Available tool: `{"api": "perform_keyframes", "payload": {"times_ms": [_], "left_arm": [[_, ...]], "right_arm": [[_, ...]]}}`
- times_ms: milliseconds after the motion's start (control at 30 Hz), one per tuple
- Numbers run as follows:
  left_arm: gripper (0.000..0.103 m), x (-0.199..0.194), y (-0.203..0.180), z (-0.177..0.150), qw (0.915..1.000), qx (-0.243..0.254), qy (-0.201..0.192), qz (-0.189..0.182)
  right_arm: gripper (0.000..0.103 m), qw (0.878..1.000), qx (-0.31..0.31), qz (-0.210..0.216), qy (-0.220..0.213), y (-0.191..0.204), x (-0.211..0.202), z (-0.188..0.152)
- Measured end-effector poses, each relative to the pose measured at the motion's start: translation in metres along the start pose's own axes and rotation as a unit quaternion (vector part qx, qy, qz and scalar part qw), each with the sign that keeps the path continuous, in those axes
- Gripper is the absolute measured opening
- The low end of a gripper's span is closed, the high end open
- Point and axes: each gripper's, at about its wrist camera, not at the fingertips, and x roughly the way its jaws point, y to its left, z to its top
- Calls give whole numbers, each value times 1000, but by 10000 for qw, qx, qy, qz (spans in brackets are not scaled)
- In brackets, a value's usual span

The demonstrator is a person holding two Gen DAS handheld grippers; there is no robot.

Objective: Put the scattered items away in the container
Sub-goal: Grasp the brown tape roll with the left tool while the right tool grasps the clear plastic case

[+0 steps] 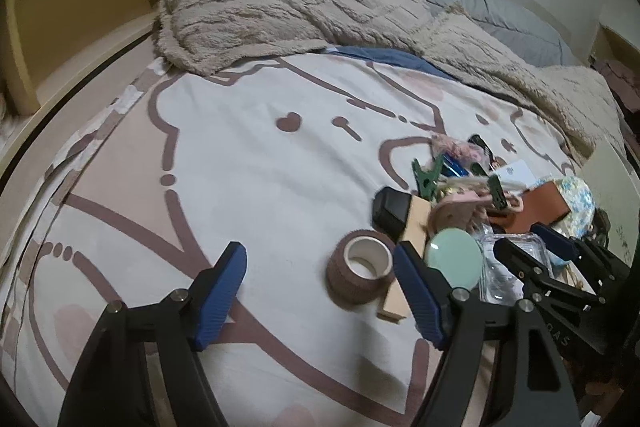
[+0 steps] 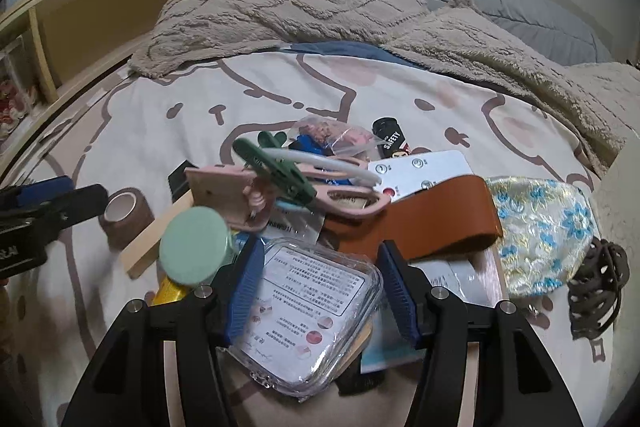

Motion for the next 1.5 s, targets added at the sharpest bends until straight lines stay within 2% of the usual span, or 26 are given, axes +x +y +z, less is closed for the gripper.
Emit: {"api": "perform_keyframes", "payload": {"times_ms": [67,133,600,700,733,767,833,933,1200,1500], "left_arm": [[68,3,-4,-1,9999,79,63,-56],[66,5,-8,-2,9998,145,110,-109],[66,28,-19,-6,9988,336,343,-14],[56,28,-17,-6,9990,258,354,-94],[52,28,-17,-6,9989,240,367,-150],[47,28,-16,-6,9988,220,380,-205],[43,27,-15,-6,9986,190,411,-290],[43,25,-17,-7,9986,212,410,-267],[43,13,-12,-9,9991,57,357,-203],[43,2,-11,-11,9993,-16,317,-220]], "right_arm": [[59,10000,9,15,-33,0,-3,-4],[59,10000,-17,-8,-77,1,-6,-9],[59,9997,103,96,-179,-5,-21,-27],[60,9996,112,106,-221,-5,-26,-30],[60,9996,128,201,-156,-5,-25,-32],[64,9992,150,363,-19,-4,-23,-34],[65,9990,57,433,58,1,-21,-44],[65,9992,-74,376,74,7,-24,-46],[64,9989,32,471,36,4,-28,-50],[50,9987,2,490,-113,6,-42,-60]]}}
